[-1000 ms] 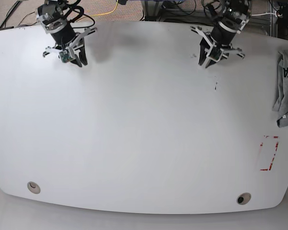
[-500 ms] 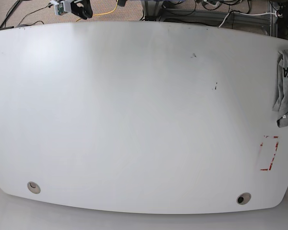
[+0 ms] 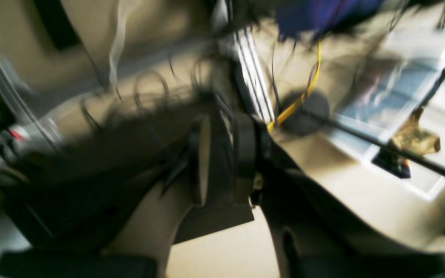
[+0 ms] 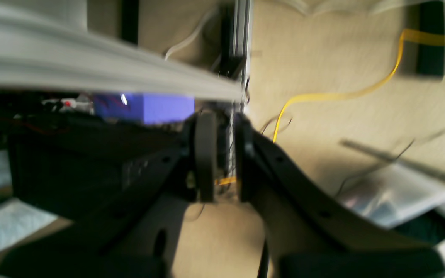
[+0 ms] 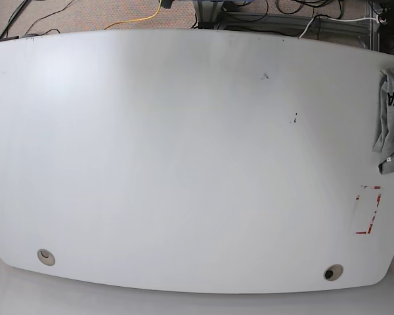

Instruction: Layout the t-shirt on the table in an organized manner, then fold the t-shirt properly

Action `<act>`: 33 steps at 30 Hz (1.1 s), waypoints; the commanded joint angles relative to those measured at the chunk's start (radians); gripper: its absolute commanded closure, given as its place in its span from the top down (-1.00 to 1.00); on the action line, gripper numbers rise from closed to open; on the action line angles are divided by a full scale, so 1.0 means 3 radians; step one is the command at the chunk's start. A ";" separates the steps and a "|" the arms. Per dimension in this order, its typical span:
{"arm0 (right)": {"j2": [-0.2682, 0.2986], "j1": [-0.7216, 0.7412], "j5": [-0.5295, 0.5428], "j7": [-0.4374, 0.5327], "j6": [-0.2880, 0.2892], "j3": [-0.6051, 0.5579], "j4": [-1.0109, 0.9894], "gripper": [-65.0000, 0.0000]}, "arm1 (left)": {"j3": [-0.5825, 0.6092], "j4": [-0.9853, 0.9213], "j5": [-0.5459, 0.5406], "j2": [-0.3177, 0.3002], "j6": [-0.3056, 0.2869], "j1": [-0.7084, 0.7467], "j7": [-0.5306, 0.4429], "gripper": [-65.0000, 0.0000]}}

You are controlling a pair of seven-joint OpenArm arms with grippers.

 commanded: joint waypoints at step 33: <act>0.0344 0.2159 -0.1034 0.0674 -0.0031 -0.0397 -0.3349 -0.76 | 0.0018 -0.4601 0.0005 -0.0099 0.0669 -0.2842 -0.0337 -0.69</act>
